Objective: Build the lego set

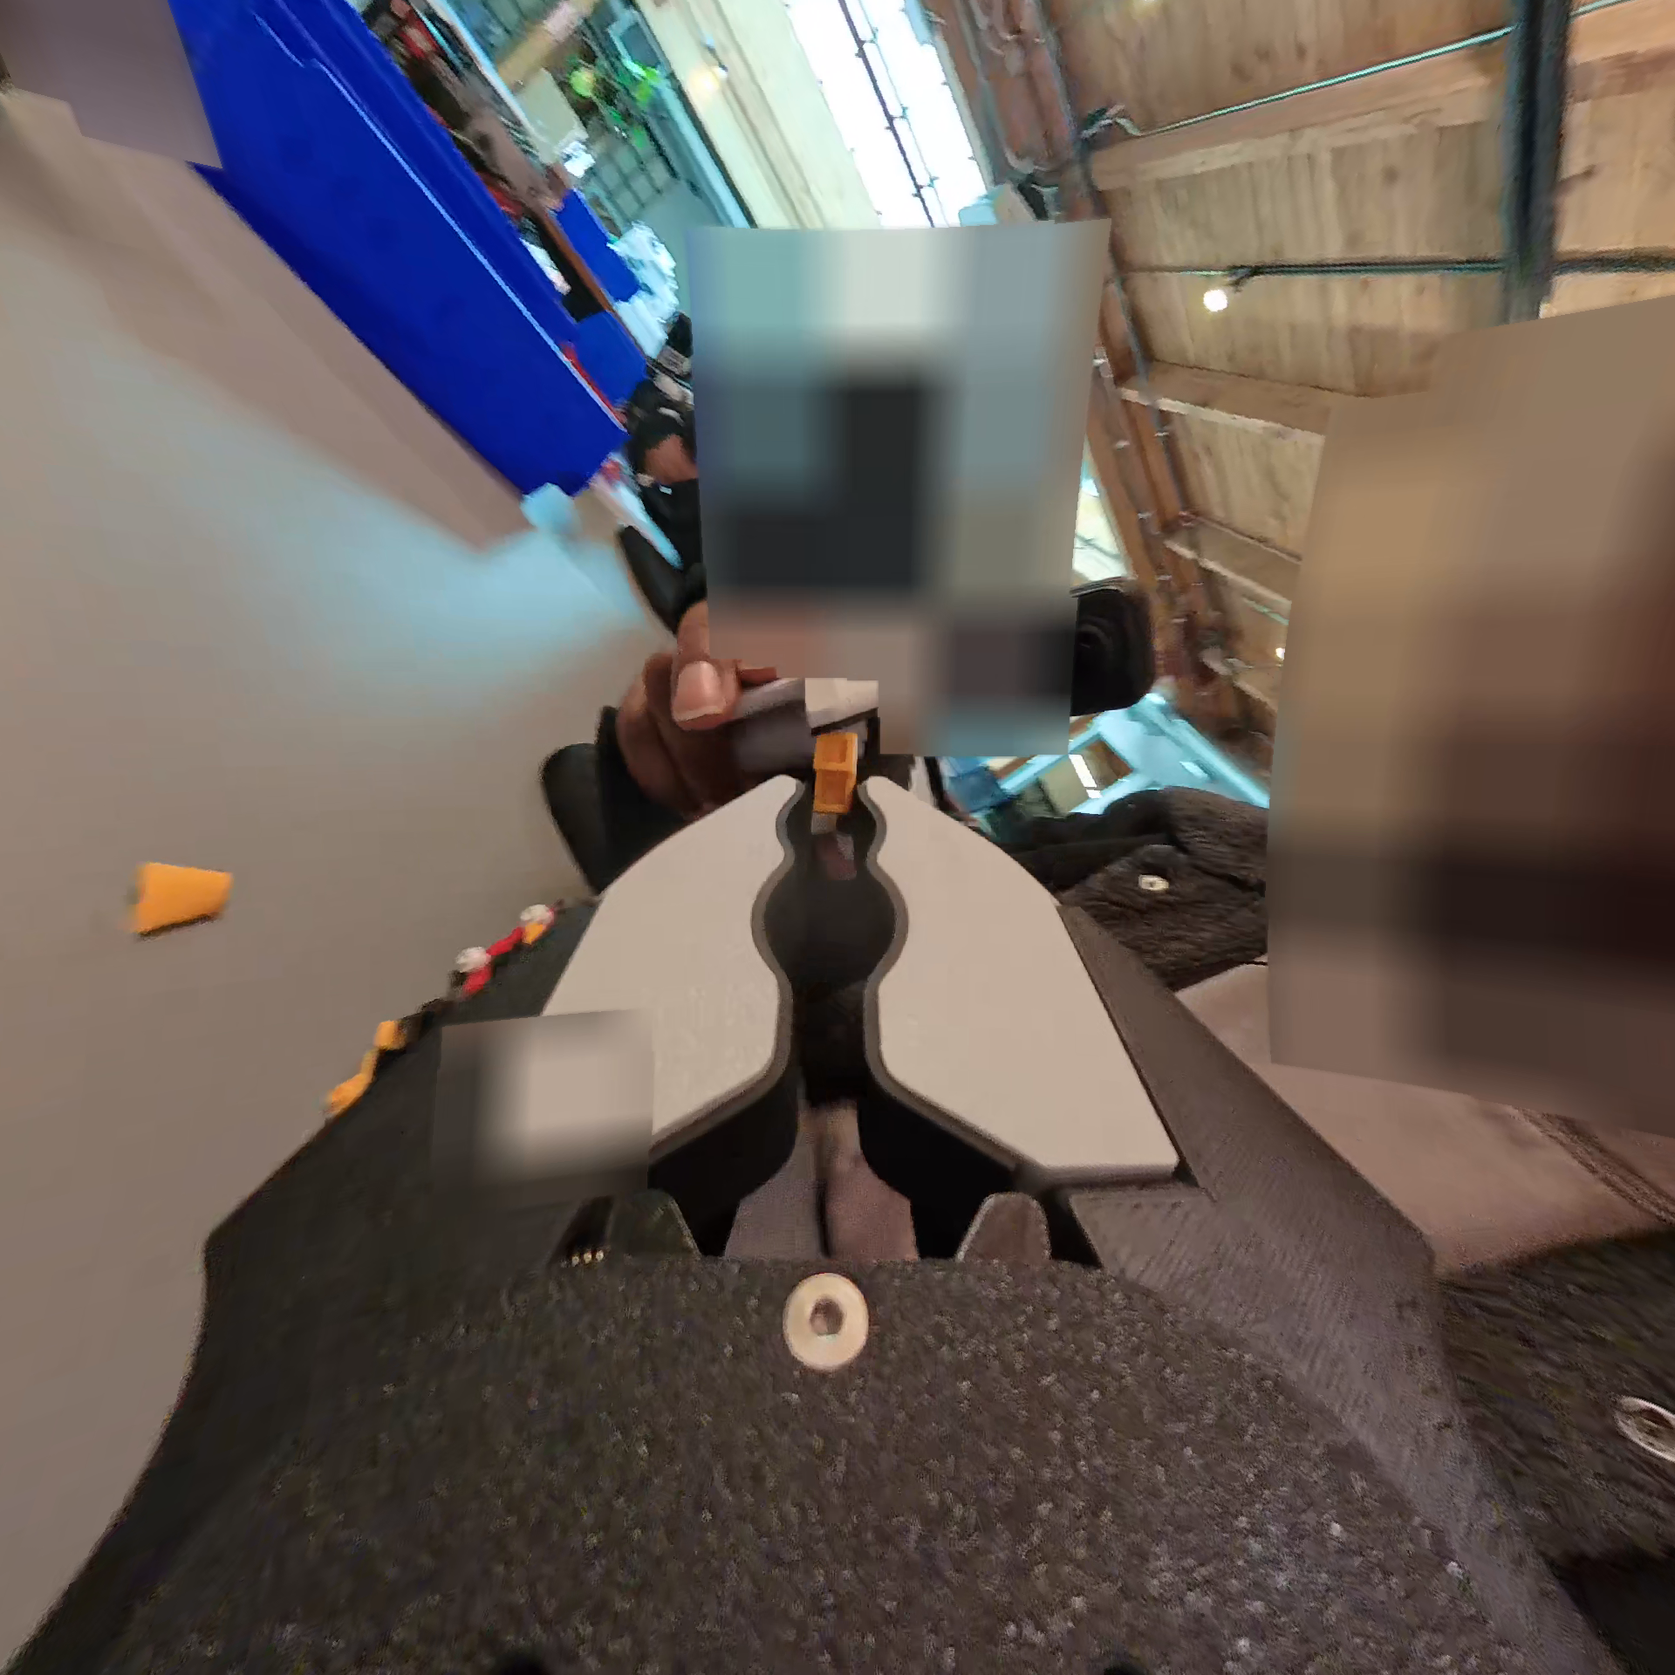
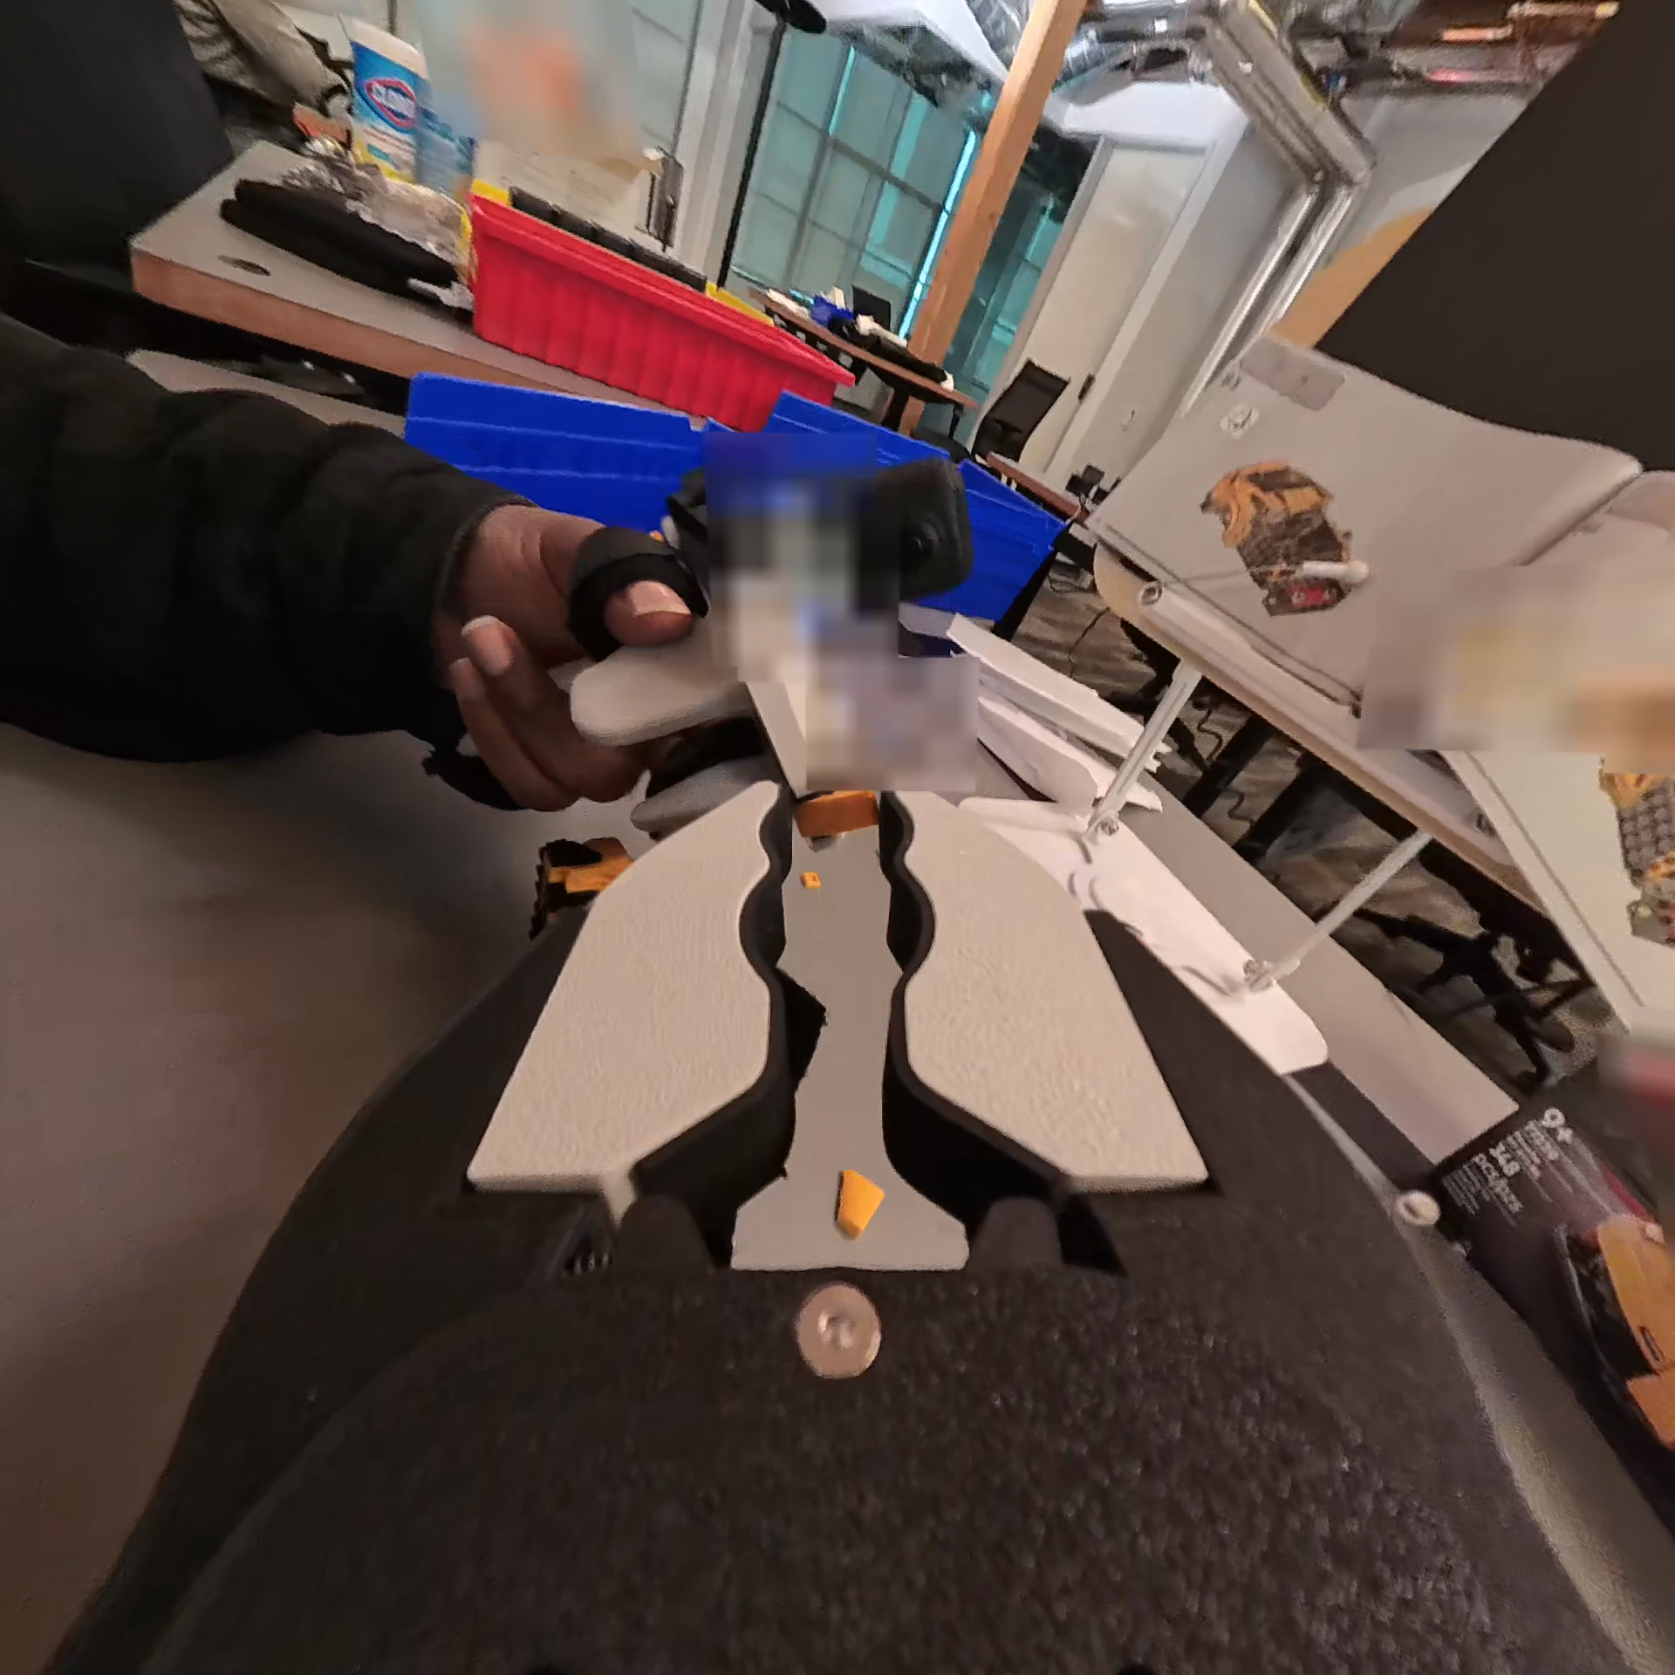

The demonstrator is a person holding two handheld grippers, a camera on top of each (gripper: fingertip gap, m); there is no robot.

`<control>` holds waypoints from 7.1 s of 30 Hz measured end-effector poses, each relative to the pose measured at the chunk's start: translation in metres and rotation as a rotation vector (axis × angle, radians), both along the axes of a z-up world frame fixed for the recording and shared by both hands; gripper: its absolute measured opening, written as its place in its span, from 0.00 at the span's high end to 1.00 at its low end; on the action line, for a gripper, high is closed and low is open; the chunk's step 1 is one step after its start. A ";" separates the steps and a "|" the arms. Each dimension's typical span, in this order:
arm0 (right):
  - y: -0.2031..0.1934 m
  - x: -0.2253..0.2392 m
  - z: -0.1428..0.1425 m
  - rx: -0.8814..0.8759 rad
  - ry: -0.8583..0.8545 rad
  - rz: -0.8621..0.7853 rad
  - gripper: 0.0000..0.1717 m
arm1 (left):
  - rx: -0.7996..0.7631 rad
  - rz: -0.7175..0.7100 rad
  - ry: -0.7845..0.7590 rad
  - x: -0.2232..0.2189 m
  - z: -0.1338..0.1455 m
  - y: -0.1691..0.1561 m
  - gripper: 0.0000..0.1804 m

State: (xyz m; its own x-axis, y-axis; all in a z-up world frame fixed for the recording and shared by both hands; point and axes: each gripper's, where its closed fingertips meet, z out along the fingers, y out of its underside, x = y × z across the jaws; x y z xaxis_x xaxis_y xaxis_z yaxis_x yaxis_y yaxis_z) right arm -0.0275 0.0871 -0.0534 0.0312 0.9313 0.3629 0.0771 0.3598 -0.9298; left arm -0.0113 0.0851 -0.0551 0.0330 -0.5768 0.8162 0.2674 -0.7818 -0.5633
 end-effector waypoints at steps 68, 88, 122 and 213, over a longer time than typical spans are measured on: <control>-0.026 0.000 -0.034 -0.583 -0.206 0.329 0.98 | 0.270 0.002 0.412 -0.018 -0.030 -0.021 0.93; -0.013 -0.008 -0.023 -1.284 -0.124 0.382 0.98 | 0.913 0.311 1.022 -0.020 -0.033 -0.008 0.94; -0.026 0.001 -0.058 -0.255 -0.500 0.309 0.97 | 0.590 0.026 0.864 -0.018 -0.065 -0.025 0.96; -0.034 -0.009 -0.086 -0.208 -1.199 0.366 0.99 | 0.546 -0.018 1.084 -0.051 -0.100 -0.036 0.80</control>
State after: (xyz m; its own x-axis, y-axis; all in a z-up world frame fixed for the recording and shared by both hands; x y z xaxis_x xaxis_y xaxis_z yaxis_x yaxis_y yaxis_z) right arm -0.0363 0.0529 -0.1391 -0.4839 0.8587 -0.1684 0.8335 0.3936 -0.3878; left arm -0.0620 0.0494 -0.1552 0.5369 -0.8434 0.0193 -0.5553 -0.3705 -0.7445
